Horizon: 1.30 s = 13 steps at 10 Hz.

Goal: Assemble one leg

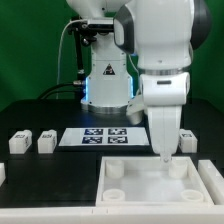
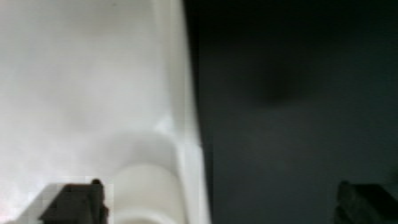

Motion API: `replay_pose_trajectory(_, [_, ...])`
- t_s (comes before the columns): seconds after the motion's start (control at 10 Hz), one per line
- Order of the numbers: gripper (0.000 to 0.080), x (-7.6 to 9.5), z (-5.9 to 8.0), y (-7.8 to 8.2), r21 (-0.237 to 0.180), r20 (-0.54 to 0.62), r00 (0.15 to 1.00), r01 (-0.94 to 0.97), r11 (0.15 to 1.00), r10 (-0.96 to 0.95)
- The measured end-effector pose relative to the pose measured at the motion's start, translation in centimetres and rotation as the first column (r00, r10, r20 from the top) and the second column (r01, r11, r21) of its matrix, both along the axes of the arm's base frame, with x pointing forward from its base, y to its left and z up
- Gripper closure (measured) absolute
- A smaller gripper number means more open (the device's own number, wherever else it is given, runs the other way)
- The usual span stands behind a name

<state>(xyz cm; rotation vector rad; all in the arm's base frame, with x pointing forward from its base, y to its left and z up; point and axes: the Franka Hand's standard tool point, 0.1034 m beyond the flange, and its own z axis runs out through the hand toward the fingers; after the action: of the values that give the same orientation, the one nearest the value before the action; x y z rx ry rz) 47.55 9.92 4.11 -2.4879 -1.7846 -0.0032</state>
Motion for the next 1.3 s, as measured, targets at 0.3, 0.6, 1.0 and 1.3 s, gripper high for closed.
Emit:
replay_pose_trajectory(0.3, [0.015,-1.5,1.9,4.8,-0.013,-0.007,0.919,0.395,0.919,-0.395])
replay_pose_trajectory(0.6, [0.015,-1.6,1.9,5.6,-0.016,-0.032,0.779,0.626,0.779,-0.626])
replay_pose_trajectory(1.0, [0.015,-4.3,0.0,6.5,-0.08,-0.095,0.308,0.946,0.315,-0.947])
replay_pose_trajectory(1.3, [0.015,-4.9,-0.4,6.6,-0.107,-0.104,0.277,0.952,0.288,-0.955])
